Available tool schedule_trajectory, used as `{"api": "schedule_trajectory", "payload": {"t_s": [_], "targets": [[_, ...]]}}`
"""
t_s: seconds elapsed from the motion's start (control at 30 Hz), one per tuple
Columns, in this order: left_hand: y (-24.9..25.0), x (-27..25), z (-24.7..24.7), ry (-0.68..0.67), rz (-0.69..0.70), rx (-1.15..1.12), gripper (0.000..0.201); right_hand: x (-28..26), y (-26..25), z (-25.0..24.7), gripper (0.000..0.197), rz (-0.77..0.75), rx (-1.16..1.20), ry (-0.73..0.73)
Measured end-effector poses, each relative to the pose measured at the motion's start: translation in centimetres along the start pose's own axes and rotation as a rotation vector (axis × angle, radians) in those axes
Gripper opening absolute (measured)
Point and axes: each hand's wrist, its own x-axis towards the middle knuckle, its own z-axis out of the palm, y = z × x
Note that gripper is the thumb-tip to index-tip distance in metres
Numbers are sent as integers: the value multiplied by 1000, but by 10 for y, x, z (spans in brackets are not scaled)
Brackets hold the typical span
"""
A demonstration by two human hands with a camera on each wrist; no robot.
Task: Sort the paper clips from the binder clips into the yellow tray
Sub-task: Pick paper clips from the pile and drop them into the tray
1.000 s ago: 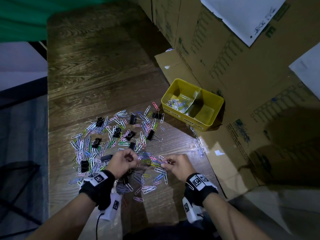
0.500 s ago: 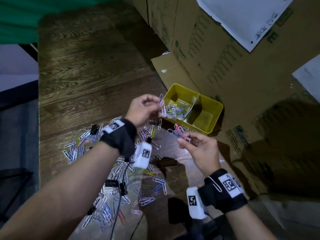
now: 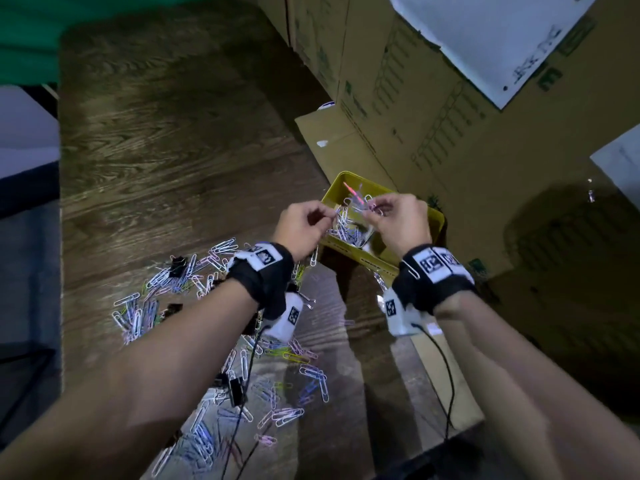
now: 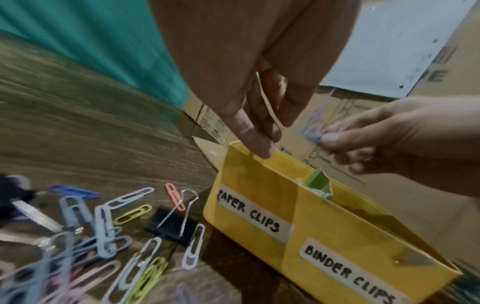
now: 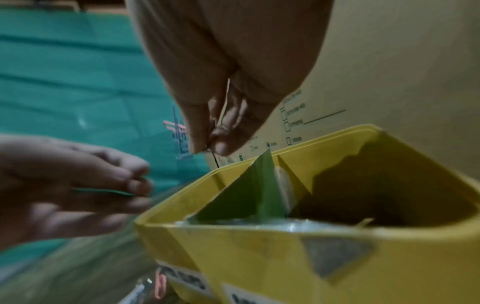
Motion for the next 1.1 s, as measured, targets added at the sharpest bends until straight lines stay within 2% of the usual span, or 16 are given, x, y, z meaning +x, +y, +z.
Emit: {"api": "schedule_trajectory", "payload": {"t_s": [0.03, 0.1, 0.17, 0.23, 0.37, 0.43, 0.5, 0.57, 0.6, 0.67, 0.73, 0.83, 0.97, 1.03, 1.1], "targets": [[-5, -9, -6, -4, -22, -42, 18, 7, -1, 4, 16, -26, -139, -42], [-23, -30, -18, -51, -55, 9, 18, 16, -3, 14, 17, -57, -348, -157], [-37, -55, -29, -157, -80, 106, 13, 17, -5, 21, 22, -92, -499, -287], [-46, -86, -39, -303, -107, 206, 10, 9, -5, 27, 32, -135, -584, -339], [-70, -151, -50, -725, -107, 493, 13, -28, -2, 33, 31, -289, -503, -176], [-73, -182, -45, -885, -143, 645, 9, -51, 2, 37, 30, -366, -430, -115], [-66, -206, -36, -1027, -152, 681, 6, -74, 8, 40, 29, -386, -312, -134], [-67, -221, -25, -1103, -149, 727, 24, -99, 18, 47, 28, -387, -255, -247], [-71, -225, -21, -1100, -157, 764, 25, -111, 22, 50, 29, -392, -274, -310], [-80, -224, -14, -1045, -110, 867, 15, -131, 35, 58, 36, -384, -372, -427], [-87, -217, -6, -941, -13, 871, 26, -147, 52, 66, 54, -320, -501, -503], [-93, -203, 1, -777, 50, 782, 22, -167, 76, 76, 75, -251, -629, -541], [-105, -199, -7, -564, 164, 764, 12, -197, 83, 87, 86, -334, -620, -562], [-113, -203, -11, -491, 147, 776, 35, -209, 80, 91, 89, -358, -600, -621], [-117, -204, -12, -503, 108, 877, 66, -215, 76, 95, 89, -356, -578, -634]]}}
